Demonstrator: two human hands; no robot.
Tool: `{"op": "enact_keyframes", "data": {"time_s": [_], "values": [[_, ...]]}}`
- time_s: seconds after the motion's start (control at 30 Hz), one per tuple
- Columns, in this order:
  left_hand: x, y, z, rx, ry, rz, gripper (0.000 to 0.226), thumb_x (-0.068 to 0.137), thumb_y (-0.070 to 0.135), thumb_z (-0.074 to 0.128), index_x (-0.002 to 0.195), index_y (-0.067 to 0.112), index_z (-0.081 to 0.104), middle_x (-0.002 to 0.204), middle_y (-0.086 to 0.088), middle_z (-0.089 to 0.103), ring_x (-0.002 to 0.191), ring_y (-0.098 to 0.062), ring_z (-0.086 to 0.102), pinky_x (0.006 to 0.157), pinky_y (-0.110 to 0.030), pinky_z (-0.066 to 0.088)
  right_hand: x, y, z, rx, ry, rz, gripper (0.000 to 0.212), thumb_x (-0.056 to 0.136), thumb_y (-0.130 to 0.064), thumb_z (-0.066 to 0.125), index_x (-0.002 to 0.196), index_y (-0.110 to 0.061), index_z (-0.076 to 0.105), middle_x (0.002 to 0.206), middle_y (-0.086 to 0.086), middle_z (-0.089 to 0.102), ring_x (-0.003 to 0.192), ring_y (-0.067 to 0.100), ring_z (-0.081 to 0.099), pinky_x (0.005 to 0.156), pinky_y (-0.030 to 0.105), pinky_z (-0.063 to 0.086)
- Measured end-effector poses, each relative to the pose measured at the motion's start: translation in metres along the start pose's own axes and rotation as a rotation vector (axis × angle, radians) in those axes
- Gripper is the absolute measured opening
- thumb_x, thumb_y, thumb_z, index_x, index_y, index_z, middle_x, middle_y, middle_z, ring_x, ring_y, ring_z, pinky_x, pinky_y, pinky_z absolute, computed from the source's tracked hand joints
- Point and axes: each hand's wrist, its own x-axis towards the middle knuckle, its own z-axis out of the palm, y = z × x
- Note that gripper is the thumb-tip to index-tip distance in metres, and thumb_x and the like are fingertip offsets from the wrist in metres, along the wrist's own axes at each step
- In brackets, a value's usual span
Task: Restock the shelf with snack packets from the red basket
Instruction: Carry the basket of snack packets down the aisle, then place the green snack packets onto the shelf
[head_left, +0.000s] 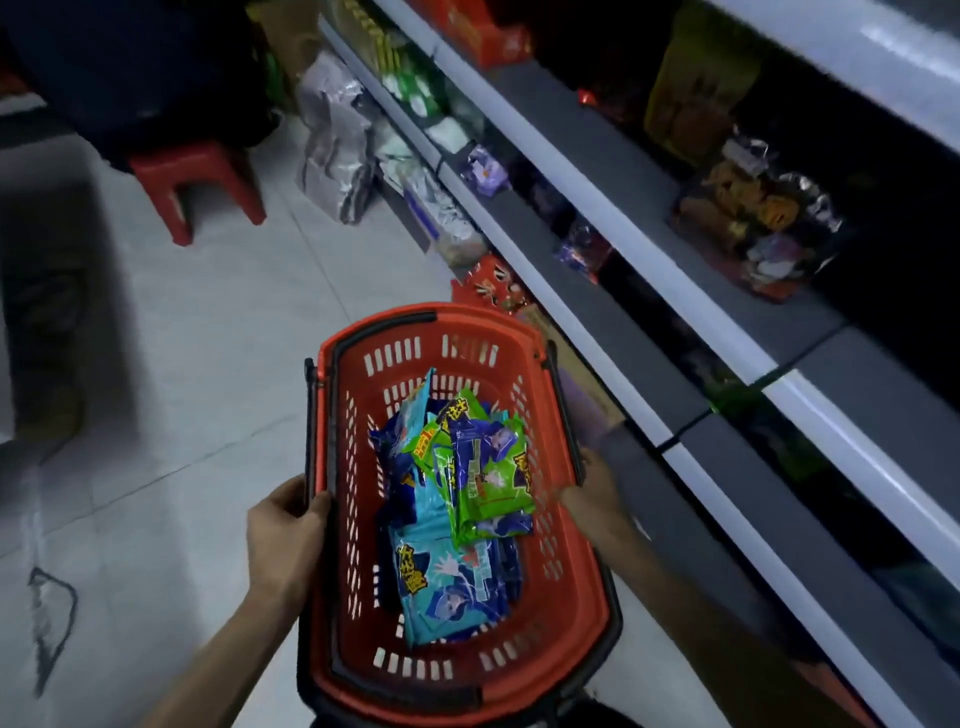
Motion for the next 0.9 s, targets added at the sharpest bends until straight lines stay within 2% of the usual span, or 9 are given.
{"op": "enact_keyframes", "data": {"time_s": [0.13, 0.2, 0.33, 0.4, 0.5, 0.57, 0.63, 0.73, 0.9], "values": [[0.053, -0.071, 0.036, 0.080, -0.059, -0.006, 0.012, 0.096, 0.015, 0.069, 0.100, 0.018, 0.079, 0.089, 0.001, 0.081, 0.079, -0.020, 0.078, 0.080, -0.047, 0.065, 0.041, 0.058, 0.029, -0.010, 0.085, 0.021, 0.036, 0.079, 0.005, 0.065, 0.110, -0.015, 0.069, 0.094, 0.003, 0.075, 0.082, 0.020, 0.073, 0.058, 0.022, 0.054], [0.075, -0.105, 0.051, 0.127, -0.073, -0.002, 0.013, 0.094, 0.019, 0.069, 0.102, 0.017, 0.079, 0.089, 0.002, 0.081, 0.081, -0.021, 0.078, 0.083, -0.049, 0.064, 0.059, 0.088, 0.042, -0.017, 0.112, 0.027, 0.032, 0.076, -0.002, 0.066, 0.105, -0.014, 0.070, 0.091, 0.003, 0.075, 0.077, 0.015, 0.072, 0.054, 0.018, 0.053], [0.102, -0.158, 0.077, 0.192, -0.078, 0.007, 0.015, 0.094, 0.028, 0.067, 0.086, 0.020, 0.078, 0.082, 0.000, 0.079, 0.078, -0.025, 0.076, 0.082, -0.050, 0.063, 0.087, 0.144, 0.062, -0.018, 0.114, 0.037, 0.055, 0.061, -0.024, 0.064, 0.115, -0.017, 0.070, 0.098, 0.004, 0.077, 0.085, 0.022, 0.075, 0.079, 0.044, 0.064], [0.112, -0.177, 0.088, 0.251, -0.101, 0.019, 0.017, 0.091, 0.031, 0.069, 0.083, 0.019, 0.078, 0.078, 0.000, 0.079, 0.076, -0.025, 0.076, 0.080, -0.050, 0.063, 0.095, 0.164, 0.069, -0.038, 0.119, 0.043, 0.056, 0.064, -0.024, 0.066, 0.120, -0.017, 0.067, 0.102, 0.004, 0.075, 0.089, 0.024, 0.074, 0.081, 0.041, 0.062], [0.122, -0.199, 0.103, 0.367, -0.131, 0.008, 0.019, 0.090, 0.029, 0.074, 0.076, 0.017, 0.077, 0.073, -0.003, 0.077, 0.072, -0.027, 0.074, 0.077, -0.048, 0.063, 0.108, 0.191, 0.077, -0.082, 0.124, 0.057, 0.041, 0.076, -0.009, 0.068, 0.117, -0.008, 0.066, 0.100, 0.008, 0.073, 0.088, 0.026, 0.071, 0.073, 0.028, 0.052], [0.125, -0.211, 0.110, 0.432, -0.135, -0.003, 0.020, 0.088, 0.029, 0.076, 0.074, 0.015, 0.077, 0.072, -0.005, 0.076, 0.070, -0.027, 0.074, 0.075, -0.046, 0.063, 0.120, 0.209, 0.081, -0.088, 0.128, 0.039, 0.044, 0.067, -0.014, 0.065, 0.110, -0.004, 0.067, 0.095, 0.011, 0.074, 0.082, 0.027, 0.070, 0.068, 0.027, 0.051], [0.127, -0.223, 0.114, 0.455, -0.126, -0.032, 0.024, 0.085, 0.032, 0.078, 0.071, 0.012, 0.077, 0.068, -0.006, 0.076, 0.069, -0.028, 0.074, 0.073, -0.044, 0.063, 0.133, 0.228, 0.082, -0.083, 0.127, 0.014, 0.041, 0.064, -0.016, 0.061, 0.104, -0.008, 0.065, 0.094, 0.011, 0.074, 0.083, 0.028, 0.071, 0.069, 0.033, 0.057], [0.135, -0.233, 0.114, 0.456, -0.102, -0.081, 0.034, 0.084, 0.036, 0.080, 0.067, 0.007, 0.075, 0.066, -0.012, 0.074, 0.068, -0.034, 0.074, 0.073, -0.047, 0.064, 0.144, 0.246, 0.080, -0.097, 0.094, -0.029, 0.029, 0.079, -0.002, 0.068, 0.103, -0.015, 0.060, 0.096, 0.009, 0.072, 0.087, 0.029, 0.072, 0.077, 0.047, 0.062], [0.150, -0.221, 0.114, 0.508, -0.186, -0.142, 0.037, 0.090, 0.032, 0.078, 0.091, -0.004, 0.069, 0.084, -0.020, 0.075, 0.073, -0.036, 0.075, 0.070, -0.048, 0.065, 0.154, 0.258, 0.078, -0.071, 0.063, -0.042, 0.031, 0.082, 0.009, 0.064, 0.099, -0.016, 0.055, 0.102, 0.018, 0.071, 0.093, 0.038, 0.071, 0.079, 0.056, 0.061]]}}
